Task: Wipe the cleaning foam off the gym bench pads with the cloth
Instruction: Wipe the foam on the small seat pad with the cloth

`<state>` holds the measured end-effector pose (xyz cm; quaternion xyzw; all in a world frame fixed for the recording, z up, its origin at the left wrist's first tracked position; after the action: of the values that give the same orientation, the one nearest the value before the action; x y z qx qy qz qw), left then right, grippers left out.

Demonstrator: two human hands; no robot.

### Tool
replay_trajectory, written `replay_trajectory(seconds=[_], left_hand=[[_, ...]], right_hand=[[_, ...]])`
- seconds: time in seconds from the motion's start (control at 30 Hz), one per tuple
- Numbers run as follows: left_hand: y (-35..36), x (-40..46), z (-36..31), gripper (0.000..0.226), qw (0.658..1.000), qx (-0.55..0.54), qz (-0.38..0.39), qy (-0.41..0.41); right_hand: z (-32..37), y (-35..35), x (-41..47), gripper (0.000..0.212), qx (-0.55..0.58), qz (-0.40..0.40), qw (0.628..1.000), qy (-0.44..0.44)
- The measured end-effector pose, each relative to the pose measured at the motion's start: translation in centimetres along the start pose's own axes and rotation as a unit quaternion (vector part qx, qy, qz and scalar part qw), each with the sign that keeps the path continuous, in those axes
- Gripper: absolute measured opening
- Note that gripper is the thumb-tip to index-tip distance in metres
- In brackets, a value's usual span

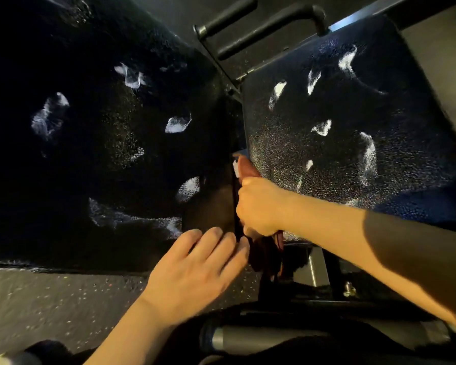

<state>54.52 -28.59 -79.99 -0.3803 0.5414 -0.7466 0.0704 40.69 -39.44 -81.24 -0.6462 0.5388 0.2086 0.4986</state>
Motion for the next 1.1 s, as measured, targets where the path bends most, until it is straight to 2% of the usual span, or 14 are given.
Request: replay_trajectory(seconds=[0.1, 0.23, 0.33, 0.47, 0.53, 0.63, 0.77, 0.8, 1.0, 1.1], left_hand=[[0.7, -0.2, -0.1, 0.031, 0.999, 0.023, 0.028, 0.012], [1.3, -0.2, -0.1, 0.031, 0.998, 0.049, 0.029, -0.009], [2.0, -0.4, -0.3, 0.024, 0.998, 0.053, 0.03, -0.018], [2.4, -0.3, -0.3, 0.034, 0.997, 0.035, 0.067, -0.03], [2.2, -0.2, -0.2, 0.03, 0.997, 0.036, 0.056, -0.03], [2.0, 0.1, -0.2, 0.03, 0.998, 0.04, 0.034, -0.045], [1.6, 0.7, -0.2, 0.031, 0.996, 0.01, 0.006, -0.088], [1.5, 0.9, -0.2, 0.031, 0.996, 0.002, 0.003, -0.092], [1.4, 1.6, -1.4, 0.03, 0.997, -0.038, -0.022, -0.062], [1.6, 1.5, -1.4, 0.029, 0.996, -0.045, -0.036, -0.063]], right_hand=[[-4.4, -0.7, 0.9, 0.039, 0.062, -0.049, 0.996, 0.027], [-11.6, -1.0, 4.0, 0.045, 0.033, -0.082, 0.989, 0.117], [-12.9, -0.9, 5.0, 0.043, 0.022, -0.075, 0.987, 0.138], [-10.2, -1.6, 3.4, 0.042, 0.034, -0.043, 0.993, 0.103], [-7.6, -1.6, 1.8, 0.043, 0.058, -0.045, 0.993, 0.089], [-2.0, -0.4, -0.2, 0.037, 0.096, -0.088, 0.991, 0.038], [2.5, 1.9, -3.6, 0.02, 0.154, -0.213, 0.965, 0.015], [3.1, 2.5, -4.3, 0.02, 0.174, -0.224, 0.959, 0.004], [3.0, 2.4, -4.3, 0.02, 0.213, -0.244, 0.946, 0.03], [0.4, 2.6, -2.5, 0.031, 0.227, -0.266, 0.935, 0.064]])
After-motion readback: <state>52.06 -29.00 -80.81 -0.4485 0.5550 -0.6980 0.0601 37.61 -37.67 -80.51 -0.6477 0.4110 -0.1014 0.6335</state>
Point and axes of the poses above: each hand's wrist, its own x-axis towards the middle knuckle, its own y-axis out of the palm, z = x × y, the point moved 3 cm from there along x, towards the middle knuckle, and after that the axes turned 1 degree about -z, right-handed, at the moved point
